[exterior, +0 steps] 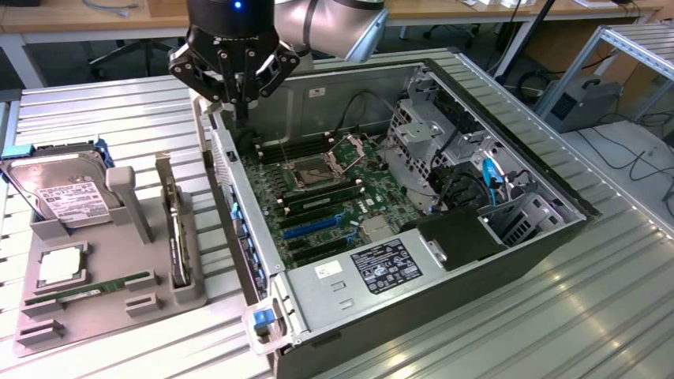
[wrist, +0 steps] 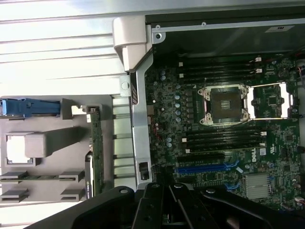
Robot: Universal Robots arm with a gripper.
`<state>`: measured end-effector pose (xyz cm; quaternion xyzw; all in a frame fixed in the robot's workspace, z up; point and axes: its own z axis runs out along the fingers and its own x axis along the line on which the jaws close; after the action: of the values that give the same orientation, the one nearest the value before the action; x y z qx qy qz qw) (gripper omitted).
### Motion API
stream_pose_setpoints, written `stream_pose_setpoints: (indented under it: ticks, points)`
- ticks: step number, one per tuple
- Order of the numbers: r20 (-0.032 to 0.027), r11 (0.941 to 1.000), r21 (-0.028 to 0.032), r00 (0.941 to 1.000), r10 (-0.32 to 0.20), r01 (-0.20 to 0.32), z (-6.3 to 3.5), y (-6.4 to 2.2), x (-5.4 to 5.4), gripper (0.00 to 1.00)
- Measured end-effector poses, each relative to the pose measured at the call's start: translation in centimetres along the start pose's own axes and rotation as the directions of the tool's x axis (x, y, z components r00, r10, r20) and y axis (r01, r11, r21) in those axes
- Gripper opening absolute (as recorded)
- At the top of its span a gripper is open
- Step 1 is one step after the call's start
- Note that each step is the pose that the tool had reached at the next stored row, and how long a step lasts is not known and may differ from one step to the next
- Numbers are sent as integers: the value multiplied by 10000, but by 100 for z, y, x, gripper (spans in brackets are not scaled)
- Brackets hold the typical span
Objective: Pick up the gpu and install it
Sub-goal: 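Reach for the gpu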
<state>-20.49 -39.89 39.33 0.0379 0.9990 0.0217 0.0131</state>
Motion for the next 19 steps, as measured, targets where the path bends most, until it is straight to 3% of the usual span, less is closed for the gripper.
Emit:
stream_pose_setpoints:
  ticks: [19]
  points:
    - [0, 10000, 0, 10000, 0, 0, -2, -5, 75, 11]
